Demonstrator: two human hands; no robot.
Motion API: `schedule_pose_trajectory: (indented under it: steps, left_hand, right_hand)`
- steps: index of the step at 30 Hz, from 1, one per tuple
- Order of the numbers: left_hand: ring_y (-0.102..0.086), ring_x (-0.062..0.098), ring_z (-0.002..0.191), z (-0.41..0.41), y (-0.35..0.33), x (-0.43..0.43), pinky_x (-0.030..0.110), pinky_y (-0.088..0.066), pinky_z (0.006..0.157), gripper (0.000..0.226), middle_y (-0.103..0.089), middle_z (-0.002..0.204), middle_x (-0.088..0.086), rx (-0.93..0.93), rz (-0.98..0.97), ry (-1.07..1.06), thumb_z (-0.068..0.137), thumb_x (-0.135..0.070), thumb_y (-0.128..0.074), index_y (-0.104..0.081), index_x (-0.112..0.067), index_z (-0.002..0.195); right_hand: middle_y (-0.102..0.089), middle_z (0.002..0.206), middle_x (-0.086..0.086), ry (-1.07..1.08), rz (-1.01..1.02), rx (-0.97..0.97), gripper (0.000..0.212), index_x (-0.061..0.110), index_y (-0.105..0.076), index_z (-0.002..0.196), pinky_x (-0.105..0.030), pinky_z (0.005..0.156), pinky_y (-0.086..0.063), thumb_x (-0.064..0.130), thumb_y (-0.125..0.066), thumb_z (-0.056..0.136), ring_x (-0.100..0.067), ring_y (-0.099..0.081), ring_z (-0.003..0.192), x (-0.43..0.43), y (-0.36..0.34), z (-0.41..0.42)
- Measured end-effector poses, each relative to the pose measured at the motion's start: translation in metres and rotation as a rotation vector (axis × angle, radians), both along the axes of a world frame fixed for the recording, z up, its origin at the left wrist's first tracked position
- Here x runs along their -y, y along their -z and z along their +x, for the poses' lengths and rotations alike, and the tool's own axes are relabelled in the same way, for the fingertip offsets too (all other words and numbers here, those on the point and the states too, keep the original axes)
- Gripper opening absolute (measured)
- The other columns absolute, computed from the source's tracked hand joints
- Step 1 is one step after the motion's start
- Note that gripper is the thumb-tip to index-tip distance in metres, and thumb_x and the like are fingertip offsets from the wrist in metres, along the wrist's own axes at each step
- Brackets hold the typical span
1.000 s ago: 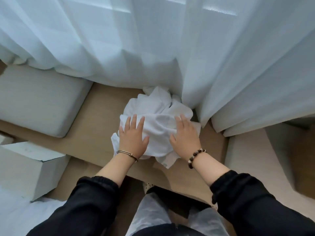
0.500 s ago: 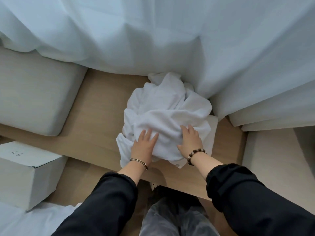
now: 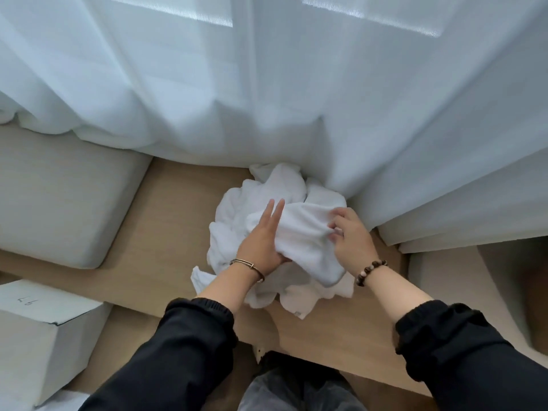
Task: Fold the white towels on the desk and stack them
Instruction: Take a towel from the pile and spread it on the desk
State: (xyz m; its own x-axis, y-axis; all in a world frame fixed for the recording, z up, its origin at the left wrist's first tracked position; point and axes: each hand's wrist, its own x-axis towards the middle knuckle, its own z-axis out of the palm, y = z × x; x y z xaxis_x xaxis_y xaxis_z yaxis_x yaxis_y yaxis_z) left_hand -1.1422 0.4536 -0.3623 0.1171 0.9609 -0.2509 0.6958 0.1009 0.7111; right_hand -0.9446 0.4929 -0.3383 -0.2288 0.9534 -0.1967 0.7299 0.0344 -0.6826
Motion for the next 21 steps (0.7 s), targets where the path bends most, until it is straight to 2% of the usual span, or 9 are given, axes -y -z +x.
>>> schedule_pose_trajectory:
  steps: [2,4,6,8,11,16,17,19,21]
  left_hand:
    - [-0.034,0.015,0.134,0.010,-0.010,-0.015,0.029,-0.039,0.101,0.115,-0.011,0.158,-0.007,0.032,-0.039,0.057,0.066,-0.039,-0.082,0.006,-0.051,0.140]
    - [-0.042,0.015,0.128,0.016,-0.017,-0.030,0.024,-0.035,0.103,0.112,-0.036,0.146,-0.002,0.092,-0.131,0.143,0.063,-0.038,-0.084,-0.010,-0.037,0.148]
    - [-0.059,0.012,0.100,0.024,-0.035,-0.040,0.020,-0.046,0.088,0.079,-0.060,0.108,0.000,0.348,-0.264,0.090,0.068,-0.043,-0.079,-0.040,-0.027,0.135]
    - [-0.063,0.012,0.070,0.034,-0.050,-0.051,0.022,-0.052,0.064,0.042,-0.060,0.075,-0.001,0.765,-0.376,-0.092,0.078,-0.045,-0.071,-0.055,-0.018,0.107]
    - [-0.058,0.011,0.074,0.038,-0.078,-0.055,0.014,-0.043,0.066,0.025,-0.060,0.079,-0.004,0.174,0.010,-0.070,0.081,-0.028,-0.063,-0.060,-0.015,0.102]
    - [-0.044,0.014,0.065,0.050,-0.134,-0.071,0.016,-0.032,0.055,0.020,-0.052,0.065,-0.006,0.220,0.117,-0.114,0.071,-0.029,-0.059,-0.060,-0.011,0.079]
    - [-0.042,0.015,0.063,0.053,-0.143,-0.073,0.020,-0.032,0.056,0.021,-0.051,0.063,-0.004,0.225,0.124,-0.110,0.067,-0.030,-0.056,-0.060,-0.011,0.076]
    - [-0.046,0.013,0.063,0.061,-0.161,-0.077,0.020,-0.036,0.057,0.008,-0.053,0.061,-0.007,0.274,0.127,-0.110,0.068,-0.025,-0.055,-0.060,-0.020,0.072]
    - [-0.050,0.008,0.064,0.070,-0.174,-0.075,0.017,-0.040,0.059,0.012,-0.057,0.065,-0.008,0.344,0.128,-0.099,0.070,-0.019,-0.054,-0.065,-0.020,0.077]
  right_hand:
    - [-0.047,0.132,-0.005,-0.044,-0.018,-0.049,0.019,0.009,-0.053,0.080,-0.001,0.086,-0.030,-0.008,-0.050,0.087,-0.017,-0.042,0.122,-0.006,-0.018,0.001]
    - [-0.049,0.135,-0.006,-0.058,-0.002,-0.081,0.022,0.009,-0.054,0.078,0.006,0.085,-0.023,-0.011,-0.050,0.085,-0.018,-0.039,0.127,-0.014,-0.038,0.001]
    - [-0.052,0.135,-0.007,-0.053,0.011,-0.115,0.019,0.005,-0.058,0.078,0.008,0.084,-0.020,-0.012,-0.051,0.082,-0.019,-0.040,0.127,-0.021,-0.059,0.002]
    - [-0.050,0.137,-0.005,-0.055,0.003,-0.157,0.020,0.006,-0.059,0.077,0.005,0.085,-0.023,-0.011,-0.053,0.083,-0.017,-0.041,0.128,-0.025,-0.080,0.005]
    - [-0.046,0.139,-0.001,-0.059,-0.060,-0.228,0.026,0.017,-0.056,0.074,-0.006,0.091,-0.028,-0.006,-0.057,0.085,-0.011,-0.043,0.126,-0.026,-0.110,0.013]
    - [-0.049,0.139,-0.003,0.010,-0.154,-0.390,0.006,0.009,-0.057,0.089,-0.020,0.102,-0.035,0.004,-0.059,0.090,-0.015,-0.043,0.132,-0.027,-0.142,0.035]
    - [-0.050,0.136,0.002,0.007,-0.217,-0.464,0.016,0.011,-0.056,0.101,-0.018,0.096,-0.040,0.015,-0.065,0.088,-0.015,-0.044,0.131,-0.028,-0.149,0.040]
    - [-0.041,0.134,0.019,-0.077,-0.369,-0.550,0.083,0.020,-0.037,0.134,-0.010,0.093,-0.040,0.047,-0.078,0.068,-0.001,-0.039,0.131,-0.029,-0.159,0.053]
    - [-0.029,0.143,0.021,-0.195,-0.376,-0.404,0.125,0.030,-0.007,0.149,-0.012,0.101,-0.034,0.053,-0.085,0.053,0.003,-0.031,0.133,-0.026,-0.163,0.062]
